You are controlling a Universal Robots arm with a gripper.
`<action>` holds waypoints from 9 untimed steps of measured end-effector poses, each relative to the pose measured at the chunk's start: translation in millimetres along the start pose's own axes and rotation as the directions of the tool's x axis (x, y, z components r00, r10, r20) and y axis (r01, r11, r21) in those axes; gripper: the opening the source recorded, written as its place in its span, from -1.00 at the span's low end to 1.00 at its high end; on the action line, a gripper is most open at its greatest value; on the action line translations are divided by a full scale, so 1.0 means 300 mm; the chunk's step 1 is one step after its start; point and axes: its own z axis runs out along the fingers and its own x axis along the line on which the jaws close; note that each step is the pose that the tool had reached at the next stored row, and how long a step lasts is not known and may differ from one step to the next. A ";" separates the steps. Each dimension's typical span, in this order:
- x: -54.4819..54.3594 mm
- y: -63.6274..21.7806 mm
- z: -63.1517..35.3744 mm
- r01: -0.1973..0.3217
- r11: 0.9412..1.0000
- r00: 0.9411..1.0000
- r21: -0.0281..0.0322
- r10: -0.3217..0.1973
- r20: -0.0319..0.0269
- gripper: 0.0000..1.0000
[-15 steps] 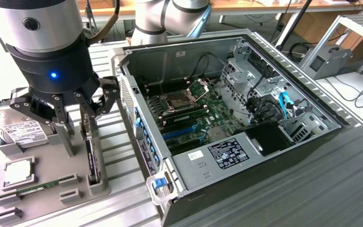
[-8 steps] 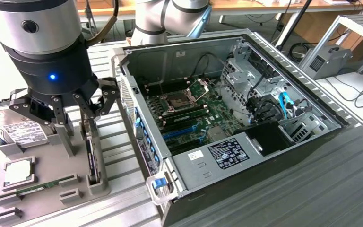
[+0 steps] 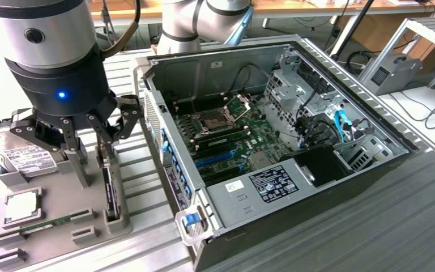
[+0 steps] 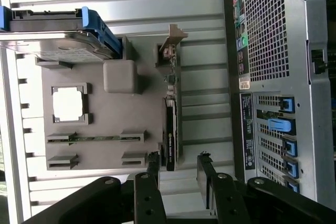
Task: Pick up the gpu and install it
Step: 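Pick up the gpu and move the gpu toward the slot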
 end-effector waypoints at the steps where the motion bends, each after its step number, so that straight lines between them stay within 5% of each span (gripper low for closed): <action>1: 0.001 0.000 0.001 0.000 1.000 1.000 0.000 0.000 0.000 -0.16; 9: 0.005 -0.001 0.010 0.000 1.000 1.000 0.000 0.000 0.000 -0.16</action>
